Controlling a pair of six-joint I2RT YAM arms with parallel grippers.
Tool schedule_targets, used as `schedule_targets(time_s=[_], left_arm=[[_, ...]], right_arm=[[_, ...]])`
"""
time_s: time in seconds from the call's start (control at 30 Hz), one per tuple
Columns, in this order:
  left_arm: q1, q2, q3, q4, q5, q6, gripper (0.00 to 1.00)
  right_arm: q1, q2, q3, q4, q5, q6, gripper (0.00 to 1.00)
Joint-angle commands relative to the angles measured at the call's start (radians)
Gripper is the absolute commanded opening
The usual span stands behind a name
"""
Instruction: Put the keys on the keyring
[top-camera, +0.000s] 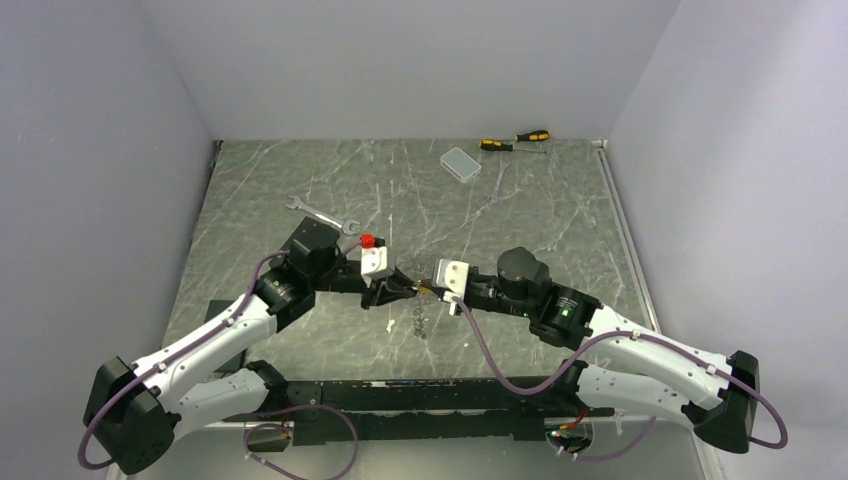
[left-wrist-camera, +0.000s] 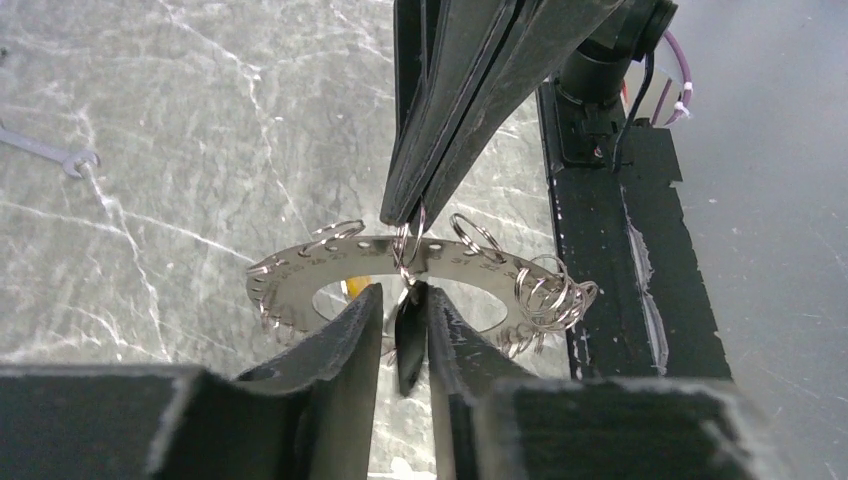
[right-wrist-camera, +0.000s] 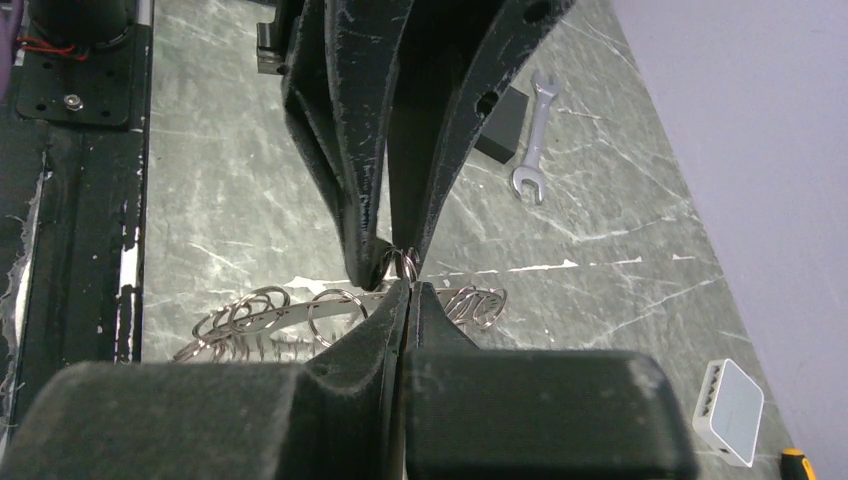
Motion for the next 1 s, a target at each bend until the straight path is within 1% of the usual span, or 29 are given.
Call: schedule_targets(time_s=[0.0,0.13,0.23,0.37,0.47,0.7,0.97], left_arm=[[-0.004,-0.031,0.030,-0.036,-0.031,0.039,0.34],[-0.004,-0.049,0.028,-0.036,-0.061,0.054,0.47],[-0.004,-0.066,0.023,-0.030,-0.062,0.043,0.49],[-0.002,-0.094,-0.003,0.043,-0.049,0.001,0.47],[-0.002,-0.093,-0.008,0.070,-0.035,-0.022,0.42],[-0.002,-0.065,-0.004,0.093,-0.018,-0.053,0.34],[-0.001,-0.038,0.006,0.083,-0.002,-0.055,0.33]], right_arm=[[0.000,-0.024,0.001,0.108,-0.015,0.013,0.00],[0.000,-0.034,-0.005,0.103,-0.010,0.016,0.00],[0.000,-0.032,-0.005,0.103,-0.010,0.016,0.00],[0.000,-0.024,-0.004,0.103,-0.010,0.016,0.00],[0.000,-0.019,0.000,0.103,-0.014,0.018,0.00],[0.000,-0.015,0.004,0.105,-0.019,0.016,0.00],[0.000,-0.018,0.004,0.120,-0.023,0.021,0.00]])
